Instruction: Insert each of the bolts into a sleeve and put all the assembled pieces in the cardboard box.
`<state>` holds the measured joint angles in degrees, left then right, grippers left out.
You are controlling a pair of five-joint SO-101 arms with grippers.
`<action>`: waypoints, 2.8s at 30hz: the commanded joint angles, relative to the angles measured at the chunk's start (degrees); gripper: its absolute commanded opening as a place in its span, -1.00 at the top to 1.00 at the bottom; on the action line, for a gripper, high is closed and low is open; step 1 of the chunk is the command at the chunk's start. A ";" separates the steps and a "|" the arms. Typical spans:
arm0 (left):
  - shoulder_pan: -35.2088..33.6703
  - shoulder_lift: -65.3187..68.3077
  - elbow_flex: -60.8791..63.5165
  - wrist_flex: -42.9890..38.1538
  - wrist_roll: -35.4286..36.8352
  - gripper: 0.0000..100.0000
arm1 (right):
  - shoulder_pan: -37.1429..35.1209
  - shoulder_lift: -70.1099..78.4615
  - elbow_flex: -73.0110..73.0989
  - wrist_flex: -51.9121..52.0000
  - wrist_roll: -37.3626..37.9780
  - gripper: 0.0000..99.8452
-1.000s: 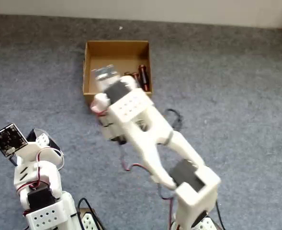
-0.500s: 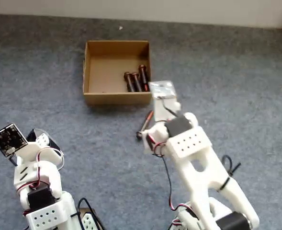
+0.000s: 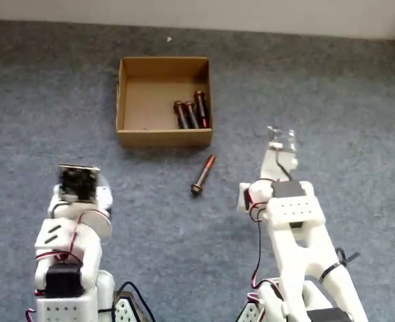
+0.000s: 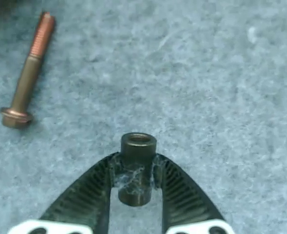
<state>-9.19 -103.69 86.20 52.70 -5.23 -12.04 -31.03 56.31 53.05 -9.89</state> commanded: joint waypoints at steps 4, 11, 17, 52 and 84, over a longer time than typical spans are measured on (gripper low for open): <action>17.89 0.75 -12.79 3.96 -4.84 0.98 | 9.19 -2.07 0.31 -6.29 -3.87 0.99; 25.36 21.93 -21.93 3.60 -5.01 0.98 | 12.70 -1.54 0.48 -9.80 -5.63 0.99; 29.49 46.46 -34.42 3.60 -7.03 0.75 | 14.02 -1.45 0.57 -10.24 -6.77 0.99; 35.30 126.11 -80.92 4.04 -1.41 0.73 | 14.11 -1.45 1.71 -10.24 -6.24 0.99; 30.99 107.82 -89.63 30.24 54.42 0.99 | 14.11 -1.54 2.07 -10.24 -6.24 0.99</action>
<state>25.27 9.98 -3.47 82.86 35.74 1.32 -31.03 58.77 43.91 -16.13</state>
